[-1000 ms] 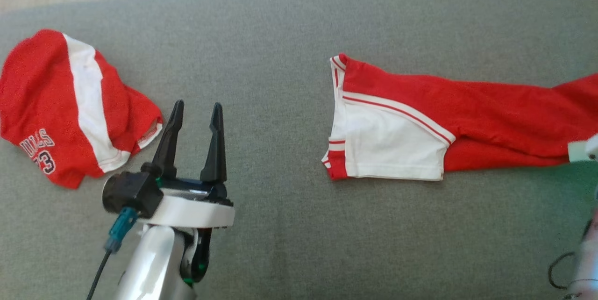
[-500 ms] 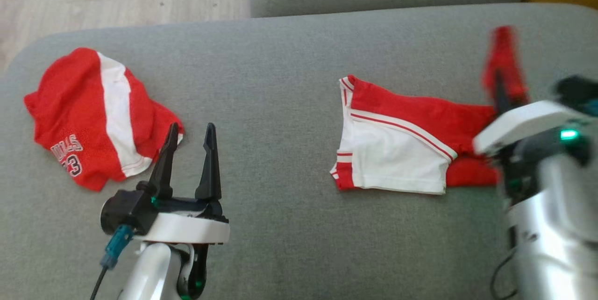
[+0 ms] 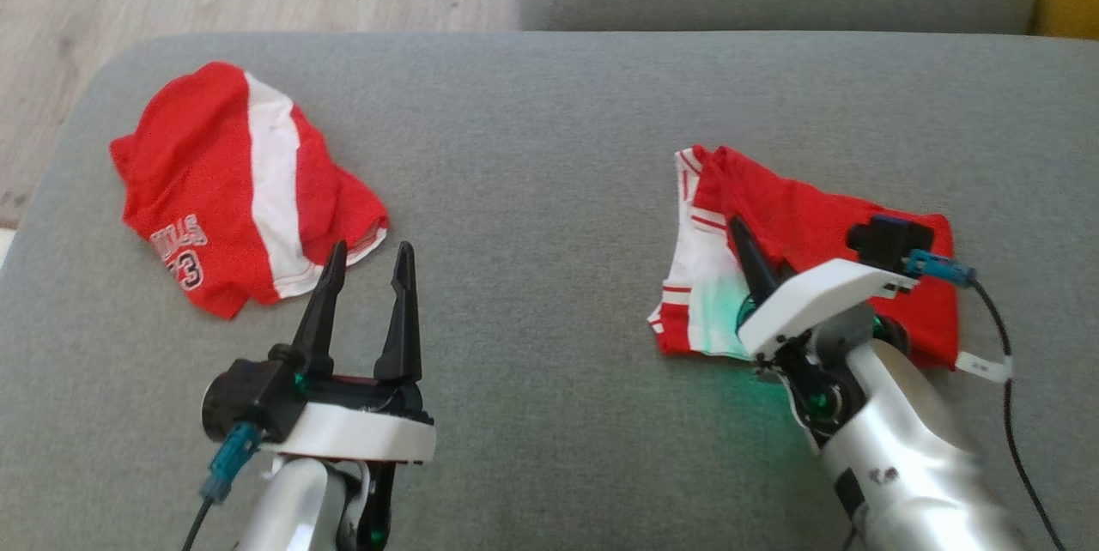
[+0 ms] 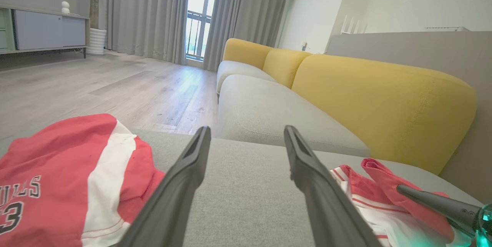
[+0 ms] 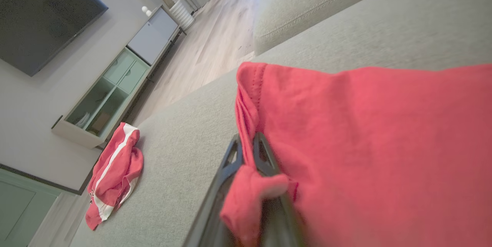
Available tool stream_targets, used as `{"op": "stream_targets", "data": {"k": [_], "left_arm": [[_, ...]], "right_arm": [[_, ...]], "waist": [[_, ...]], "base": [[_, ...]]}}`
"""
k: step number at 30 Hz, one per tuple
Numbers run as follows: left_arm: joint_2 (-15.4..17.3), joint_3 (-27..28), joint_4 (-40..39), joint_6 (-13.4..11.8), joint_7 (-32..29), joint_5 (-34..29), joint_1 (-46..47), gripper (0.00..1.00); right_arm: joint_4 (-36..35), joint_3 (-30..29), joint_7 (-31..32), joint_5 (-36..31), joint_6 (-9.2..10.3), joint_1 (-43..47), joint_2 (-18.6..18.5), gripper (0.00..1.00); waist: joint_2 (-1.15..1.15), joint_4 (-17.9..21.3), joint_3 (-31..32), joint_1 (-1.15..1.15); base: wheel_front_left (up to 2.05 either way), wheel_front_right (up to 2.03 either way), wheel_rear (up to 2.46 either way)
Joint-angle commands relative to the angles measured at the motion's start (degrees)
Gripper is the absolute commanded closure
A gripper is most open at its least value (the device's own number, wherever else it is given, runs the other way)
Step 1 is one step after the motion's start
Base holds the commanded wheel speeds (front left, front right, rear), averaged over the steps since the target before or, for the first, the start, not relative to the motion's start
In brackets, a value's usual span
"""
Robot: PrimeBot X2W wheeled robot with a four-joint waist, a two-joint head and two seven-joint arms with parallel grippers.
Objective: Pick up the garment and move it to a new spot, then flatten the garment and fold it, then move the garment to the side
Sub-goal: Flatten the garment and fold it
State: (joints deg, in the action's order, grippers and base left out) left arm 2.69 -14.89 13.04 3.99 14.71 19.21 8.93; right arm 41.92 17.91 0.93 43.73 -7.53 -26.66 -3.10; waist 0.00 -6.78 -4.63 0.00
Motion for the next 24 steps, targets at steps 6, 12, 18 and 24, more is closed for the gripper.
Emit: {"op": "stream_targets", "data": {"k": [6,12,18,24], "left_arm": [[0.2,1.4,-0.9,-0.4,0.3,0.5,2.1,0.00],[0.2,1.3,-0.1,-0.6,0.3,0.7,2.4,0.00],[0.2,2.1,-1.0,-0.8,0.3,0.8,2.7,0.00],[0.2,2.7,-4.3,-1.0,0.3,1.2,3.0,0.00]], "right_arm": [[6.1,8.3,-4.5,4.3,0.04,-6.9,0.2,0.13],[4.7,18.8,-3.3,13.9,0.04,-7.4,0.2,0.00],[4.8,23.6,-7.7,14.6,0.04,-11.5,0.2,0.00],[9.3,20.1,-13.6,8.3,0.04,-16.2,0.2,0.00]], "waist": [[0.00,-1.8,-1.4,0.00],[0.00,-1.9,-1.8,0.00],[0.00,0.2,-1.3,0.00],[0.00,3.2,-0.9,0.00]], "base": [[0.00,0.00,0.00],[0.00,0.00,0.00],[0.00,0.00,0.00],[0.00,0.00,0.00]]}}
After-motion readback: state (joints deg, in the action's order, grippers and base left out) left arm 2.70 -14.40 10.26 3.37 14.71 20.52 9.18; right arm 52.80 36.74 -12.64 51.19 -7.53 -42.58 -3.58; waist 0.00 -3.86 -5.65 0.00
